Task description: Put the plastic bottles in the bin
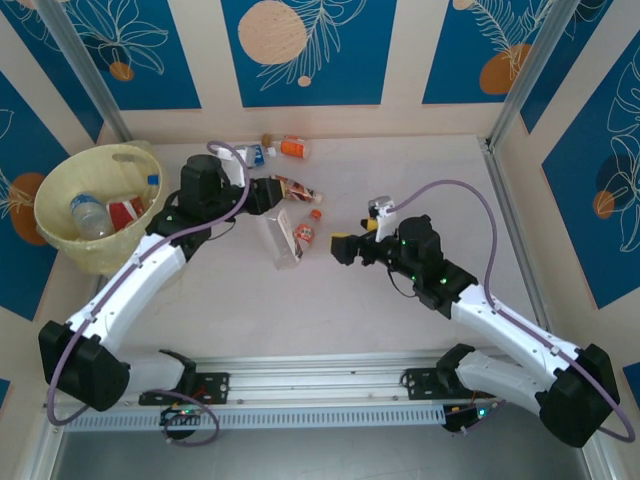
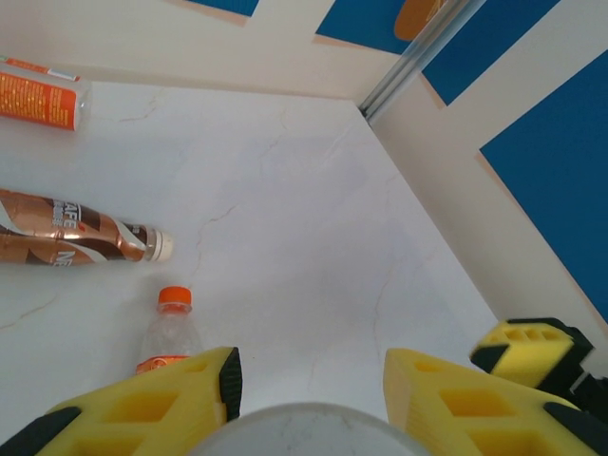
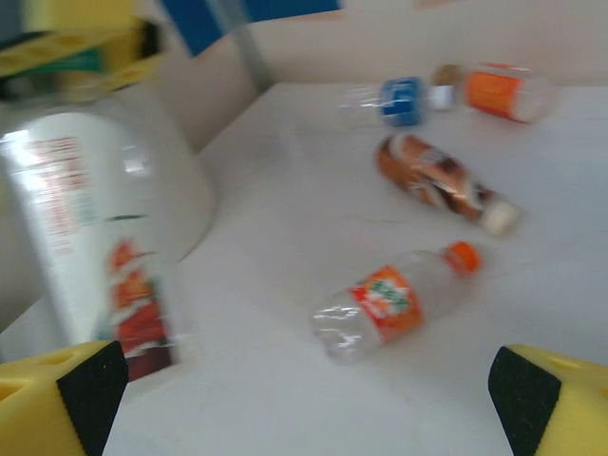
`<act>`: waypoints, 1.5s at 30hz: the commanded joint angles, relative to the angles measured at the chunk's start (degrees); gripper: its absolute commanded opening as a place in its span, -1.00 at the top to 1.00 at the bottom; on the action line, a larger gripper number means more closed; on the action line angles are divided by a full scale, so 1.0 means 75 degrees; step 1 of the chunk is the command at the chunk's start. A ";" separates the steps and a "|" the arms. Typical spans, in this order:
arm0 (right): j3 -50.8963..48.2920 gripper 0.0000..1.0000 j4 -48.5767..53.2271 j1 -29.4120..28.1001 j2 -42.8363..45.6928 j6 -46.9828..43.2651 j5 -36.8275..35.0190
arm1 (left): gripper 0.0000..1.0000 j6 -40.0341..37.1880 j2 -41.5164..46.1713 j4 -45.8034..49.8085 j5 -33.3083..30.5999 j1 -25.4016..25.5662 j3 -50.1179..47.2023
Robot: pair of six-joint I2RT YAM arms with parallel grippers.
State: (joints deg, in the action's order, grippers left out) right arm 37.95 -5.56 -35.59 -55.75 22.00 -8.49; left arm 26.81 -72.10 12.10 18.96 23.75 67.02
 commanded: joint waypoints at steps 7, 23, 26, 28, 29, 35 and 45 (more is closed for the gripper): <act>-0.0615 -0.99 -0.0258 0.0515 0.0249 0.1260 -0.1102 | 1.00 -0.0648 0.0761 0.0662 -0.0289 -0.0201 0.0884; -0.0548 -0.99 -0.0793 0.0562 0.0058 0.1028 -0.0126 | 1.00 -0.2271 0.1325 0.1656 -0.4443 -0.0319 0.3294; -0.0555 -0.99 -0.0817 0.0562 0.0049 0.1057 -0.0221 | 1.00 -0.2777 0.1501 0.1101 -0.5300 -0.0322 0.3345; -0.0571 -0.99 -0.0839 0.0565 0.0034 0.1054 -0.0319 | 1.00 -0.3193 0.1464 0.0863 -0.5995 -0.0330 0.3537; -0.0570 -0.99 -0.0867 0.0562 0.0027 0.1051 -0.0344 | 1.00 -0.3478 0.1412 0.0698 -0.6353 -0.0330 0.3619; -0.0543 -0.99 -0.0923 0.0562 -0.0020 0.1045 -0.0246 | 1.00 -0.4967 0.0746 0.0061 -0.8417 -0.0731 0.4164; -0.0337 -0.99 -0.0801 0.0562 -0.0184 0.0963 -0.0037 | 1.00 -0.1426 -0.0633 0.3663 -0.5037 -0.4113 0.5018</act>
State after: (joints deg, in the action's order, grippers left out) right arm 33.32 -10.68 -31.46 -56.86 30.35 -10.20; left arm 7.90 -75.99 32.82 -28.18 -3.25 104.01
